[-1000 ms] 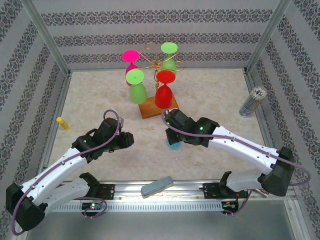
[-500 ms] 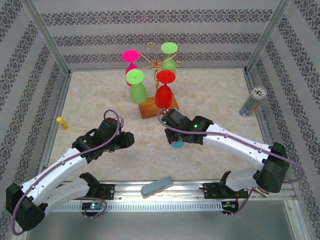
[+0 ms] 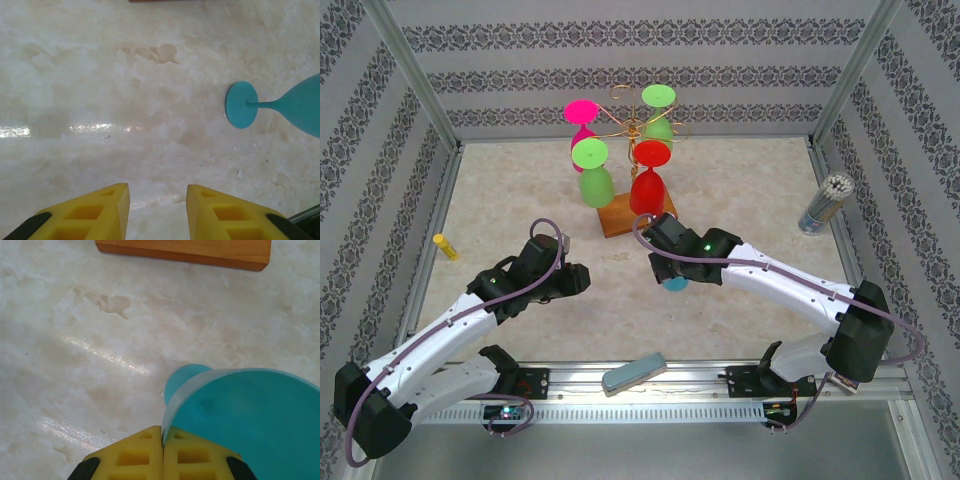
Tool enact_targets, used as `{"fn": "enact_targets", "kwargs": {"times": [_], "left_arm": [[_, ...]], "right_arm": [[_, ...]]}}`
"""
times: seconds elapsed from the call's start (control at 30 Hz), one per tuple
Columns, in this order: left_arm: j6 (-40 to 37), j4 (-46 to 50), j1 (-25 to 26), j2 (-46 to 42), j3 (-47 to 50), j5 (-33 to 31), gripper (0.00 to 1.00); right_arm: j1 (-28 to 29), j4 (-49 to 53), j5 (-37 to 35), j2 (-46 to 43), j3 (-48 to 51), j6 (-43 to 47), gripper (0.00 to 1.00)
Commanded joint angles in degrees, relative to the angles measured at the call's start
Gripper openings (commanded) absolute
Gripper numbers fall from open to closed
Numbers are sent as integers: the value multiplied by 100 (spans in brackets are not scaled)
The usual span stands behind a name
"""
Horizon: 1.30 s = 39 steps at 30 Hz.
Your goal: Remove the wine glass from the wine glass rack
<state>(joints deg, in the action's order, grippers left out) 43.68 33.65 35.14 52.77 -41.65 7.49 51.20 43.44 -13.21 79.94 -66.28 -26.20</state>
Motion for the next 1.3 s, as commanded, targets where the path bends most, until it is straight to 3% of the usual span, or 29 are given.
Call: {"fn": "enact_targets", "kwargs": {"times": [0.0, 0.2, 0.43, 0.8, 0.97, 1.27], "left_arm": [[-132, -173, -42, 2, -8, 42, 36], [-132, -167, -42, 12, -13, 43, 36], [-139, -149, -42, -17, -53, 36, 36], [-343, 40, -42, -170, -340, -143, 36], [-483, 182, -42, -180, -667, -177, 36], [-360, 18, -68, 97, -1677, 340, 40]], "right_arm": [[-54, -20, -68, 57, -137, 100, 7], [-58, 6, -120, 10, -149, 114, 26], [-66, 66, -228, -57, -213, 135, 34], [-76, 268, -338, -828, -505, 74, 38], [-109, 275, -86, -1246, -596, -84, 33], [-695, -134, 890, -1956, -854, -519, 39]]}}
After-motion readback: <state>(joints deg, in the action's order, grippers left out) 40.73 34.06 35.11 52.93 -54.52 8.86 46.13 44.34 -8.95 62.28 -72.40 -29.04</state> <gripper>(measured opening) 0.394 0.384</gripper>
